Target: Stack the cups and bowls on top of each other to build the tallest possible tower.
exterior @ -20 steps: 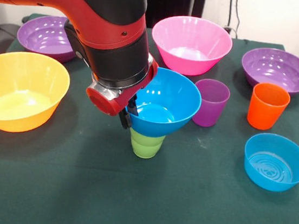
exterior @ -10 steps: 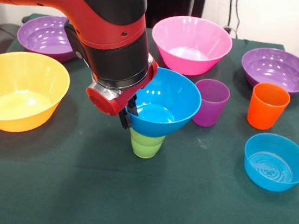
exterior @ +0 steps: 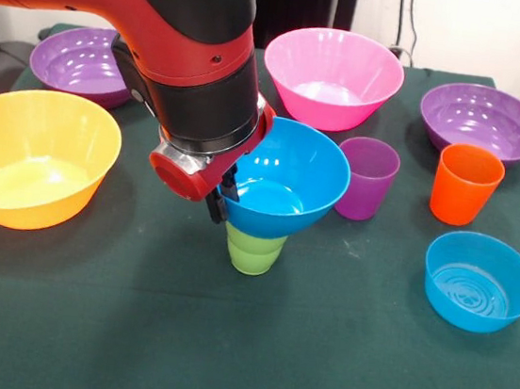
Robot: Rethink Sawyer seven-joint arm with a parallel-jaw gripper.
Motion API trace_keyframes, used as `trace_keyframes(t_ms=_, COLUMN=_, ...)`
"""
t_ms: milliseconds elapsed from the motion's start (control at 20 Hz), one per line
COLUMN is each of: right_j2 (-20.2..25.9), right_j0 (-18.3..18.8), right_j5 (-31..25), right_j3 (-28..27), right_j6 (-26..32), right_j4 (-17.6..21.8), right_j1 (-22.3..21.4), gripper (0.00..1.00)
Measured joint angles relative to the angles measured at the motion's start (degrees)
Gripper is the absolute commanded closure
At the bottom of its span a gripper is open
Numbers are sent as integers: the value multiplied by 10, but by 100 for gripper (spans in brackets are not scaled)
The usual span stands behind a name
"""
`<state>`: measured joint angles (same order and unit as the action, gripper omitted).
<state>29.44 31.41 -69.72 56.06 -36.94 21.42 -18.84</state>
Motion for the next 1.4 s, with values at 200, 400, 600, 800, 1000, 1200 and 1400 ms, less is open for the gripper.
trace_keyframes(t_ms=200, right_j2=0, right_j0=0, right_j5=0, right_j3=0, right_j6=0, right_j4=2, right_j1=0, gripper=100)
trace_keyframes(t_ms=400, right_j2=0, right_j0=-1, right_j5=0, right_j3=0, right_j6=0, right_j4=3, right_j1=-1, gripper=100)
trace_keyframes(t_ms=600, right_j2=0, right_j0=-1, right_j5=0, right_j3=0, right_j6=0, right_j4=5, right_j1=-1, gripper=100)
trace_keyframes(t_ms=800, right_j2=0, right_j0=-2, right_j5=0, right_j3=0, right_j6=0, right_j4=6, right_j1=-1, gripper=100)
trace_keyframes(t_ms=1000, right_j2=0, right_j0=-2, right_j5=0, right_j3=0, right_j6=0, right_j4=7, right_j1=-2, gripper=100)
trace_keyframes(t_ms=1200, right_j2=0, right_j0=-3, right_j5=0, right_j3=0, right_j6=0, right_j4=9, right_j1=-2, gripper=100)
trace_keyframes(t_ms=1400, right_j2=0, right_j0=-3, right_j5=0, right_j3=0, right_j6=0, right_j4=11, right_j1=-2, gripper=0)
